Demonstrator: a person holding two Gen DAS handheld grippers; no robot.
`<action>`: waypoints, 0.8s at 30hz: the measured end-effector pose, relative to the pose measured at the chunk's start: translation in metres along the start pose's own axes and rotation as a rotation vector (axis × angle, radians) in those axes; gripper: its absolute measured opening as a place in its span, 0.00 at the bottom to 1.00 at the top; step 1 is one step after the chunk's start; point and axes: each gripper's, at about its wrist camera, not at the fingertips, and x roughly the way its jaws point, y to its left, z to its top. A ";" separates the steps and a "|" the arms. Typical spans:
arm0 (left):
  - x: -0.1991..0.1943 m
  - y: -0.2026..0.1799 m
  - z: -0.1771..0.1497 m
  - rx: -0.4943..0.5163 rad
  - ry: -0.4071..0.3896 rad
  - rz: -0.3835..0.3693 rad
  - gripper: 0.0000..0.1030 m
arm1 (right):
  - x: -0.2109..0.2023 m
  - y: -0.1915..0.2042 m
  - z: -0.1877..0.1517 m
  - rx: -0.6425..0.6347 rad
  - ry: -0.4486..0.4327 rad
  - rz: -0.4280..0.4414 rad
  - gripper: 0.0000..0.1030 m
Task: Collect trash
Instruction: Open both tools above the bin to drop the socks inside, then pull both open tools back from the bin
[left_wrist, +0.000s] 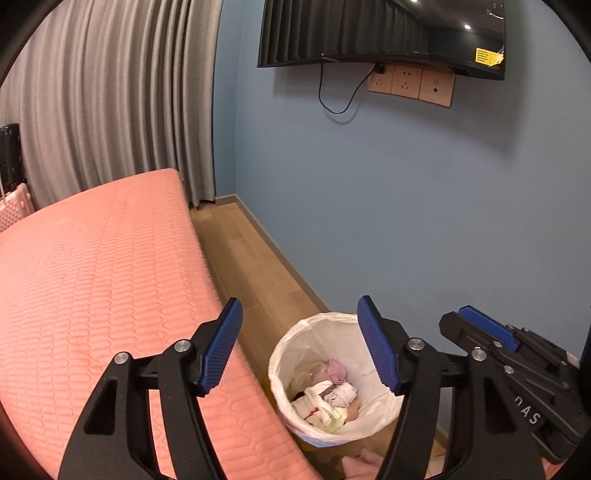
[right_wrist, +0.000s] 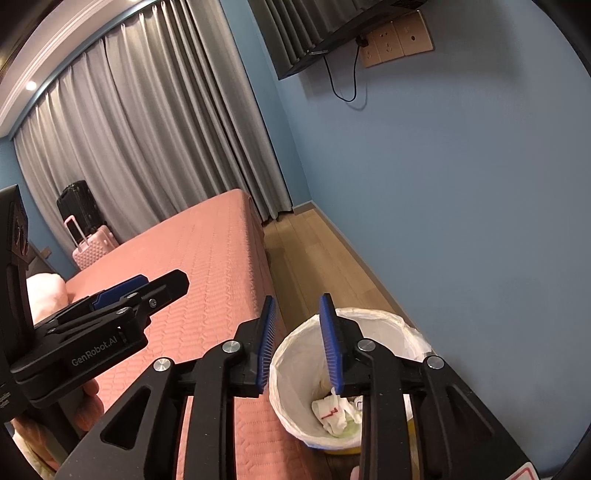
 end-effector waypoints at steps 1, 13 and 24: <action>-0.001 0.002 -0.002 0.001 0.000 0.010 0.64 | 0.000 0.003 -0.002 -0.009 0.005 -0.002 0.31; -0.018 0.029 -0.033 -0.010 -0.001 0.161 0.83 | 0.000 0.033 -0.037 -0.139 0.052 -0.062 0.63; -0.017 0.045 -0.064 -0.028 0.046 0.249 0.90 | 0.005 0.040 -0.066 -0.198 0.075 -0.125 0.84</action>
